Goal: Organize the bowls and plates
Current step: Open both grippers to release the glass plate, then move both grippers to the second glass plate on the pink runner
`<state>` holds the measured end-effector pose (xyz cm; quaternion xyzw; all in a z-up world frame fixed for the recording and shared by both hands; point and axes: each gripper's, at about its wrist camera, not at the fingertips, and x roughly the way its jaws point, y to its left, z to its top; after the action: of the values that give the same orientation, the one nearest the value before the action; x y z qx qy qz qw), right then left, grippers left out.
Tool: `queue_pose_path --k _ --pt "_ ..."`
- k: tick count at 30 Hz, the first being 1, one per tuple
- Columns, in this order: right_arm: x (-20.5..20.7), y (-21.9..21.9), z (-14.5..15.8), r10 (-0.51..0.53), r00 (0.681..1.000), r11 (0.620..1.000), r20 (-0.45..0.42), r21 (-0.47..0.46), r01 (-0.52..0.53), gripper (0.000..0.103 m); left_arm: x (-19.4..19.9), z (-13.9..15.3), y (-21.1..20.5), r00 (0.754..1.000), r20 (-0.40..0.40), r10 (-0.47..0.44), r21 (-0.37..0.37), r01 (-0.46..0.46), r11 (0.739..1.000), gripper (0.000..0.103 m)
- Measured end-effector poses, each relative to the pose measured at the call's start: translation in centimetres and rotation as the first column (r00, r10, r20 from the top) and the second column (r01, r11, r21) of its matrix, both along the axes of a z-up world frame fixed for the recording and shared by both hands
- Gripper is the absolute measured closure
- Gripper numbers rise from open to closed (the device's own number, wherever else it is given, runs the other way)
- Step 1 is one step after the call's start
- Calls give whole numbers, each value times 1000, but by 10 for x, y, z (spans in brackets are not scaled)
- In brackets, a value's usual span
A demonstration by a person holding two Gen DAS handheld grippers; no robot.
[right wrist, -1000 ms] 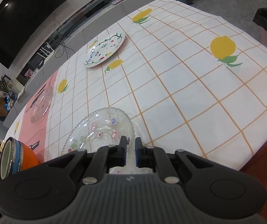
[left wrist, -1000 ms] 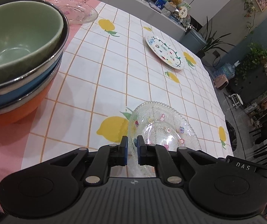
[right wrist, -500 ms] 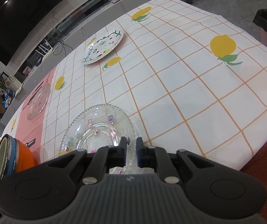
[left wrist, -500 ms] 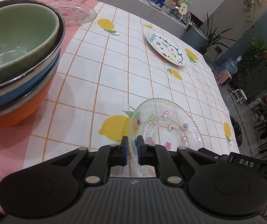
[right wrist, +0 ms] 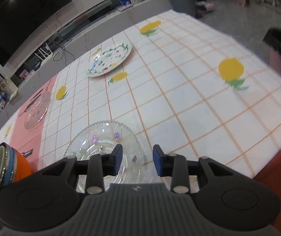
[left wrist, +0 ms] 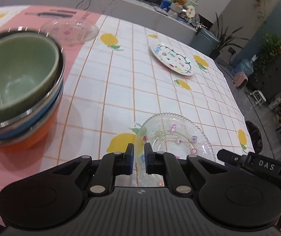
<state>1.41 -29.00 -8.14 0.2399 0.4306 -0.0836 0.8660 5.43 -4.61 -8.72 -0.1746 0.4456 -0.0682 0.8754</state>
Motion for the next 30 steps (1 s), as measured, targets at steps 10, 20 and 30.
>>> queue_pose_path --k 10,20,30 --pt "29 31 24 147 983 985 -114 -71 -156 54 19 38 15 993 -83 -85 25 88 996 86" --pt "79 86 51 339 927 929 -161 -97 -357 52 52 83 65 992 -104 -72 31 76 997 86" --pt "145 125 73 407 903 898 -136 -124 -423 39 100 114 137 997 -37 -61 154 66 986 76"
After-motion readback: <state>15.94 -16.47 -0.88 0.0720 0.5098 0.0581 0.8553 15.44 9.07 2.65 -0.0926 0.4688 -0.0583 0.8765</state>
